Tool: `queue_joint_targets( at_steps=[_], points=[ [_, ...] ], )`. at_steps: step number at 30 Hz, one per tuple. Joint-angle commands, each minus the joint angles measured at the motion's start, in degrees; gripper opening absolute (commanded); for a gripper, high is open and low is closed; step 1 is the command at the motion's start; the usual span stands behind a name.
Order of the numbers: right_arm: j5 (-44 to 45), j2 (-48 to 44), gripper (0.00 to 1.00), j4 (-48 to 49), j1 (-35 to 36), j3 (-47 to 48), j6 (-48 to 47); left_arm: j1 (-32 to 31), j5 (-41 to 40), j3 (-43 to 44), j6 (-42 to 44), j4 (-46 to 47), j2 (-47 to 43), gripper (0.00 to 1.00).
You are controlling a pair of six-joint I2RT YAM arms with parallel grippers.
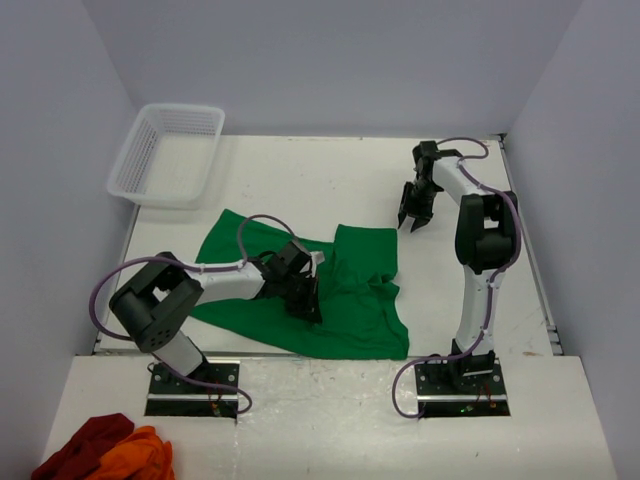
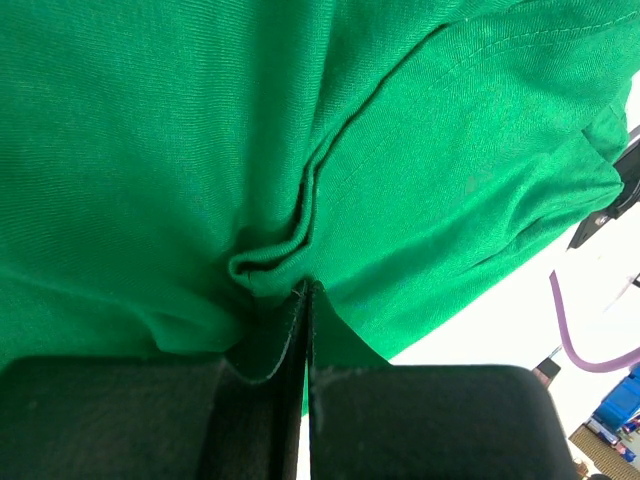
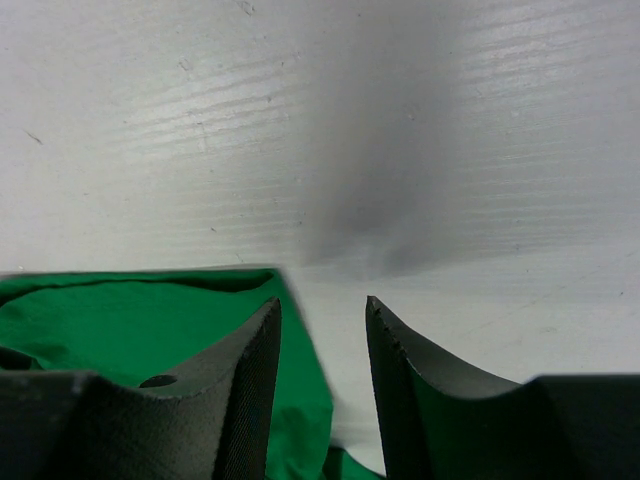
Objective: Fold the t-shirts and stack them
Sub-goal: Grap the side of the flattened tshirt furthest away from the robot with both arms
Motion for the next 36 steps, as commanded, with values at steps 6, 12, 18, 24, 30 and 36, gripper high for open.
queue_joint_targets(
  at_steps=[6,12,18,24,30,36],
  points=[
    [-3.57,-1.21,0.41,-0.40,0.44,-1.57,-2.44,-0.32,-0.46,4.21,1.31,-1.53,2.21,0.00],
    [-5.60,-0.95,0.42,-0.75,1.06,-1.13,-2.61,-0.32,0.07,8.26,2.63,-3.47,4.06,0.00],
    [-7.09,-0.95,0.42,-0.83,1.76,-0.96,-2.43,-0.32,-0.19,12.23,3.43,-5.41,4.50,0.00],
    [-2.62,-2.00,0.42,0.64,2.11,-1.03,-1.56,-0.41,-4.32,13.62,5.09,-7.34,2.30,0.00],
    [-1.20,-8.68,0.42,6.63,2.20,-4.20,-0.42,-0.41,-10.47,23.45,9.48,-12.52,5.54,0.18],
    [0.20,-11.67,0.42,6.37,2.20,-1.66,0.02,-0.32,-14.61,41.47,15.28,-19.90,13.98,0.32]
  ],
)
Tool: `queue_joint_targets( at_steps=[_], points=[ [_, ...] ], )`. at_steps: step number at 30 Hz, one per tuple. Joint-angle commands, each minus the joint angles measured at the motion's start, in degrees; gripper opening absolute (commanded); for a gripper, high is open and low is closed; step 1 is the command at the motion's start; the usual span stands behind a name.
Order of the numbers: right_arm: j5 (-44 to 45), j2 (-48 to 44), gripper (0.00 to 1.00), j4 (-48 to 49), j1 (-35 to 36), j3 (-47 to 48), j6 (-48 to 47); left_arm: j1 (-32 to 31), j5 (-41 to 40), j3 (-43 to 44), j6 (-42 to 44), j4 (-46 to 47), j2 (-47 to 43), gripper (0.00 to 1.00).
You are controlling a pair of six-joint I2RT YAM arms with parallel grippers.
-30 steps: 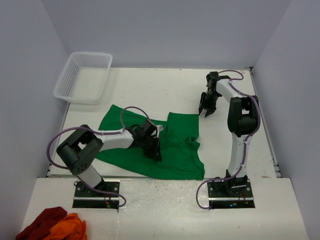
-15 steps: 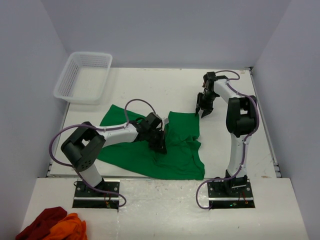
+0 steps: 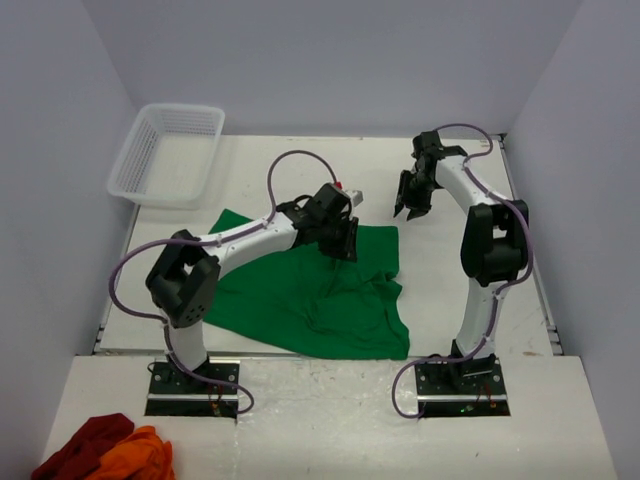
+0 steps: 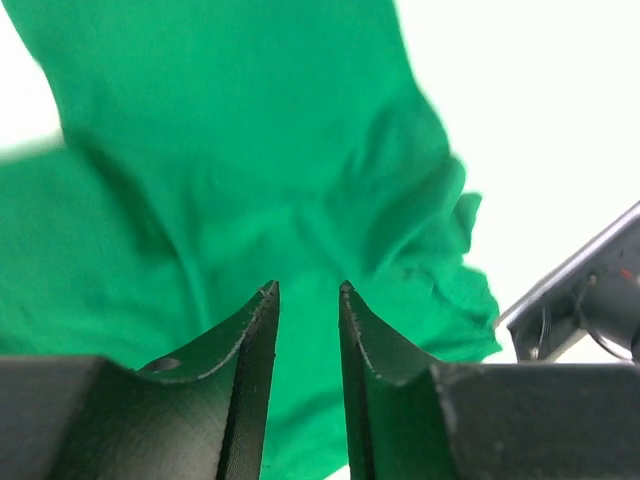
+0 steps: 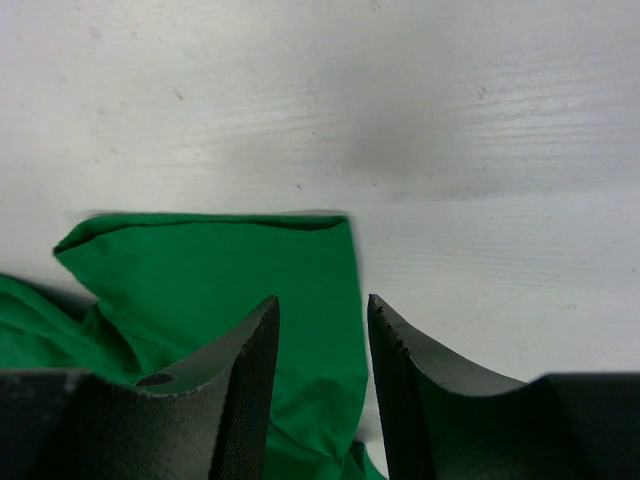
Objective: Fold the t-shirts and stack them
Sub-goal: Grap the side of the flattened tshirt furthest away from the robot with both arms
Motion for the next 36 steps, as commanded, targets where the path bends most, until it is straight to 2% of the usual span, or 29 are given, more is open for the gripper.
queue_joint_targets(
  at_steps=[1,8,15,27,33,36],
  points=[
    [1.56,-4.35,0.43,1.52,0.25,2.78,0.85,-0.28,-3.57,11.64,5.26,-6.03,5.45,0.33],
    [3.49,-5.23,0.43,0.20,0.17,3.06,0.68,0.42,-4.10,29.06,7.37,-12.36,18.03,0.39],
    [4.37,-8.04,0.44,0.46,-0.71,-0.03,-0.20,3.76,-2.34,36.90,8.68,-14.04,27.36,0.44],
    [-0.99,-10.06,0.44,3.36,-1.06,-3.54,-0.03,6.49,-6.56,40.51,9.04,-17.01,36.93,0.46],
    [-2.31,-10.50,0.44,4.06,-1.15,-3.89,0.50,6.40,-7.35,39.99,8.25,-18.43,40.02,0.39],
    [-3.36,-9.89,0.44,4.76,-1.06,-4.16,0.68,6.40,-8.92,39.20,8.25,-19.04,41.16,0.30]
  ],
)
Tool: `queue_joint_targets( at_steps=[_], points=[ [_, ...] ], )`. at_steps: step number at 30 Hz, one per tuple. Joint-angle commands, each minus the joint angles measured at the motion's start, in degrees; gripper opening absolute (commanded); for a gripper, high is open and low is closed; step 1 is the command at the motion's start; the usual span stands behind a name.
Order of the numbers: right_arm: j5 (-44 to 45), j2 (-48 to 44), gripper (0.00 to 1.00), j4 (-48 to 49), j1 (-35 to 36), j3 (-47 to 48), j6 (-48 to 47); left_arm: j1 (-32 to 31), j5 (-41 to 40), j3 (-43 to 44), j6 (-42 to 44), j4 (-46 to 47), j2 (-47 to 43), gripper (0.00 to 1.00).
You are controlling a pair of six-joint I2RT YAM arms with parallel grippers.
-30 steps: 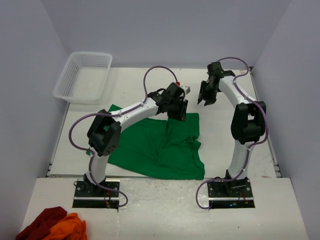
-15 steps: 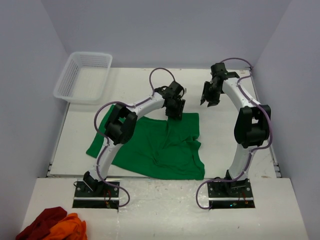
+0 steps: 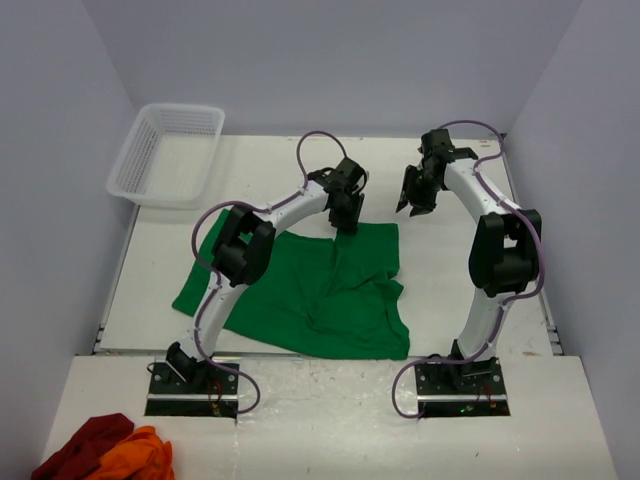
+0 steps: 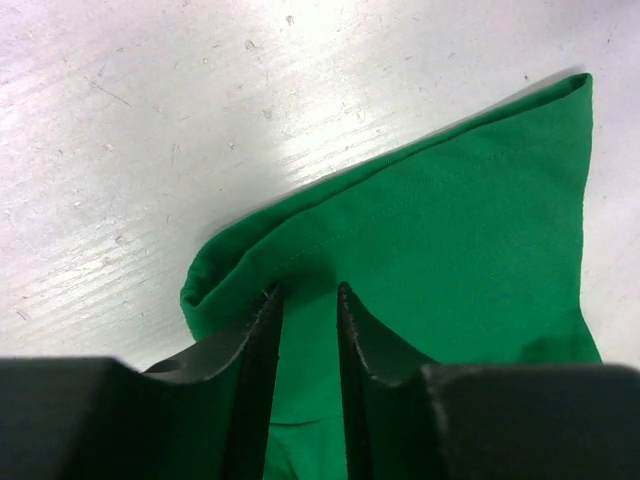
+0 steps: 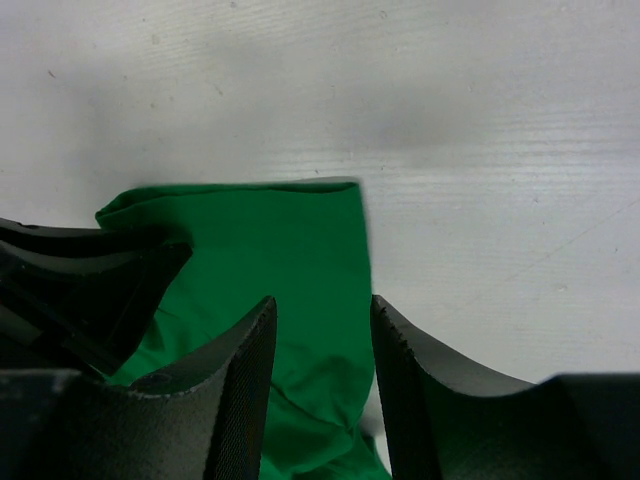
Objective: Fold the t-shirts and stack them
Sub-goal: Grap the side of the flattened tshirt furthest away from the robot with both arms
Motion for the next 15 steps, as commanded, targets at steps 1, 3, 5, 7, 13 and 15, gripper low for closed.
queue_joint_targets(
  at_steps=[1,3,5,7,13,15],
  points=[
    [-2.51,-2.66,0.44,2.12,-0.01,-0.49,0.35,-0.22,-3.64,-2.42,0.73,-3.81,6.41,0.29],
    [-2.60,-2.22,0.44,2.21,-0.01,-0.40,0.35,-0.22,-3.99,-3.47,0.56,-3.98,6.94,0.21],
    [-2.69,-2.13,0.44,2.30,-0.01,-0.49,0.35,-0.13,-4.26,-4.09,0.55,-4.16,7.38,0.17],
    [-2.86,-2.48,0.44,2.47,-0.01,-0.40,0.35,-0.22,-4.61,-4.62,0.38,-4.16,7.64,0.13],
    [-3.57,-2.13,0.44,2.65,-0.01,0.48,0.35,-0.31,-6.71,-5.32,0.03,-4.87,7.56,0.00],
    [-3.74,-2.30,0.44,2.83,-0.01,0.39,0.18,-0.57,-10.40,-6.55,-0.15,-3.99,4.93,0.01]
  ],
)
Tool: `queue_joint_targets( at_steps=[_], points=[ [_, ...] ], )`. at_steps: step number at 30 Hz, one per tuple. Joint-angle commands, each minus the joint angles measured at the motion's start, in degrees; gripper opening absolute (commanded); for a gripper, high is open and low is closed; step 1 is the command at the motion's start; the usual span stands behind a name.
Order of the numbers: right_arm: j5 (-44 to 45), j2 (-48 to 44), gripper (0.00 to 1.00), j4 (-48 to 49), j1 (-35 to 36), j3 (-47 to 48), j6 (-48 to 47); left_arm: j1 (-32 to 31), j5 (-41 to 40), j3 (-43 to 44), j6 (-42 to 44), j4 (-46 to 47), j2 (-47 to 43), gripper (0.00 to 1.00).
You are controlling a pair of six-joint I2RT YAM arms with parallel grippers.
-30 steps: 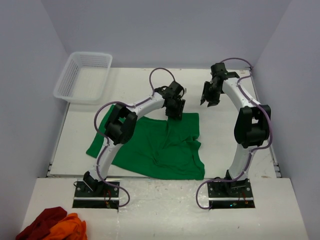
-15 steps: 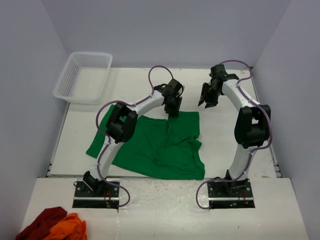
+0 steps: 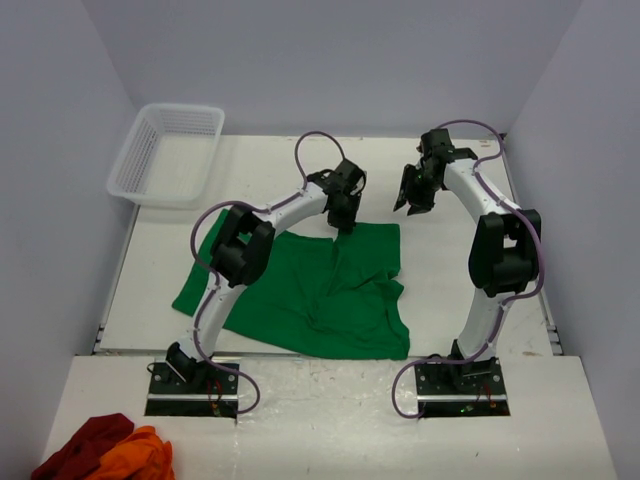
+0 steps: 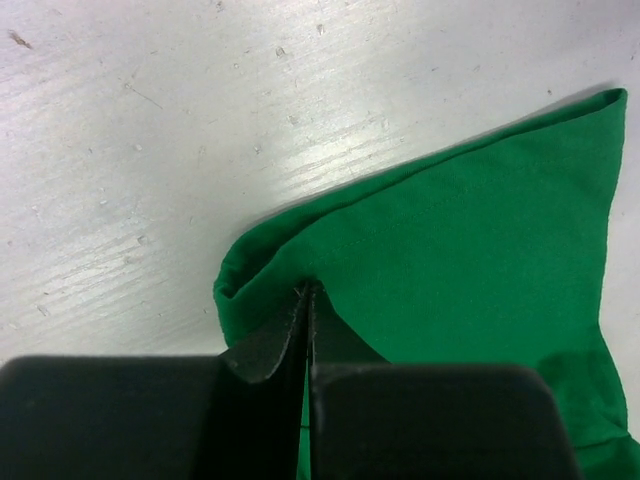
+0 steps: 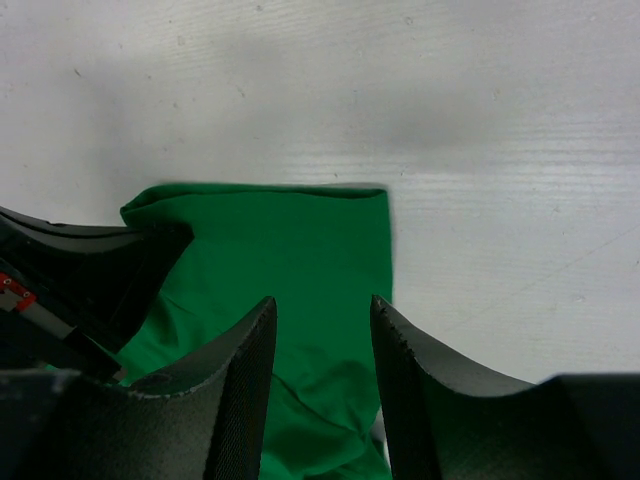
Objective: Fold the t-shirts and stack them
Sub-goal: Grap the side of the flattened tshirt furthest away from the robot with both arms
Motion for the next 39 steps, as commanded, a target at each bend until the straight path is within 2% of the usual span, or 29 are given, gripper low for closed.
queue_joint_targets(
  at_steps=[1,7,8,11,14,23,30,34,39],
  points=[
    [-1.25,-2.48,0.44,1.49,-0.12,0.50,0.05,-0.81,-9.16,-6.79,0.14,-4.49,2.92,0.03],
    [-1.08,-2.83,0.44,1.23,-0.04,0.85,-0.48,-1.43,-14.08,-12.25,-0.31,-0.54,-8.17,0.19],
    [-0.99,-2.92,0.44,1.14,-0.04,0.94,-0.48,-1.43,-14.79,-12.51,-0.31,-0.53,-9.05,0.24],
    [-0.90,-3.09,0.44,0.80,-0.12,1.11,-0.48,-1.34,-16.37,-10.68,0.05,-2.28,-10.38,0.31],
    [-0.72,-3.36,0.44,0.70,-0.04,0.85,-0.66,-1.34,-17.69,-8.39,0.40,-4.22,-9.94,0.33],
    [-0.72,-3.01,0.44,1.14,-0.04,0.41,-1.19,-1.08,-20.77,-8.91,1.01,-5.19,-11.08,0.35],
    [-4.24,-0.81,0.44,1.05,0.40,2.08,-1.01,-0.90,-16.74,-12.68,0.58,-4.76,-11.60,0.31],
    [-4.68,-0.54,0.44,2.02,2.24,1.82,-0.22,-0.90,-13.57,-19.18,-0.22,-1.07,-13.80,0.26],
    [-6.35,0.33,0.44,5.97,4.53,1.20,1.54,-1.08,-13.39,-21.57,-0.31,-0.18,-16.08,0.24]
  ],
)
